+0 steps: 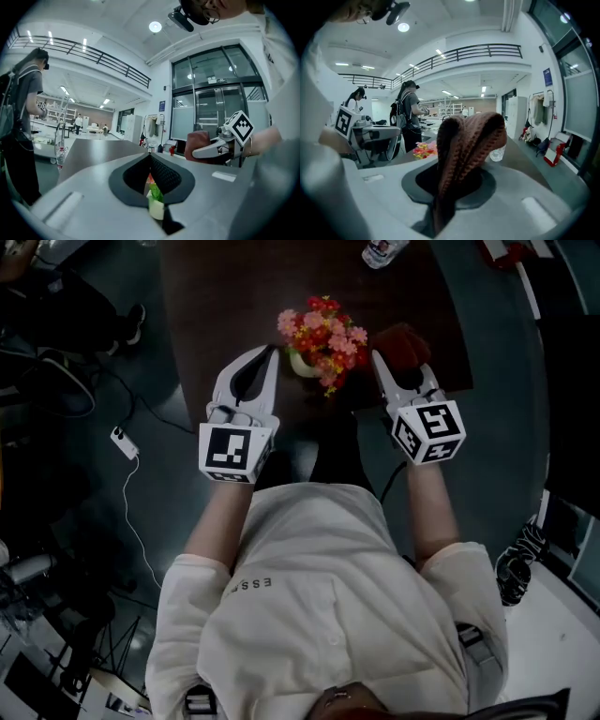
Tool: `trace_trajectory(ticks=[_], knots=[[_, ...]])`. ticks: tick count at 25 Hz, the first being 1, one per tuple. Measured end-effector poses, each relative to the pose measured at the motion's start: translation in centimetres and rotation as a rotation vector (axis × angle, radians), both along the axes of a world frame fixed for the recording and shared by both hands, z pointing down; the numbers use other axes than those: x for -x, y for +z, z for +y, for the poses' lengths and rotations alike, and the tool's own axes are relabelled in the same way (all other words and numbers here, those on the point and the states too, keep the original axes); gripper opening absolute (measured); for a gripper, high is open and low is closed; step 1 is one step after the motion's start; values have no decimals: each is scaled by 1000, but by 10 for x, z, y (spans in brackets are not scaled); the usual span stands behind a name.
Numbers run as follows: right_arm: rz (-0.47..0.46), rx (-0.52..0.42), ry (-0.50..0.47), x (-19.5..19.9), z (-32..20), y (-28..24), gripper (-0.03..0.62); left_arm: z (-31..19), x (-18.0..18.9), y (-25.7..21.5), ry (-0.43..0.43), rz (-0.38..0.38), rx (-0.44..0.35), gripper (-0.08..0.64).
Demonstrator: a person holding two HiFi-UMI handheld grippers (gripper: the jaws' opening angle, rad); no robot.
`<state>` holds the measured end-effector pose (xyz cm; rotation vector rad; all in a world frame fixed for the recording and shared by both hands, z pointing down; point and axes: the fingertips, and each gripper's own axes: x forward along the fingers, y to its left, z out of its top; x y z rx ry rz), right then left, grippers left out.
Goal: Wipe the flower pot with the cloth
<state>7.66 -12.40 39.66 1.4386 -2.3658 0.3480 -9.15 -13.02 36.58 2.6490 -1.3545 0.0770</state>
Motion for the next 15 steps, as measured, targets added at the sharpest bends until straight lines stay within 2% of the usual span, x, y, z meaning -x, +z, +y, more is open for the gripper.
trace_trajectory(ticks=[3, 6, 10, 15], knots=[[-7, 6, 48, 19, 31, 0, 46, 15, 18, 5, 49, -2, 0, 15], [-32, 32, 65, 45, 59, 6, 46, 31, 32, 16, 77, 3, 43, 15], [-32, 90, 14, 92, 82, 30, 46, 47, 46, 36, 89, 6, 101, 15], [-41, 155, -54, 143, 79, 73, 47, 56, 68, 64, 84, -32, 133, 15]])
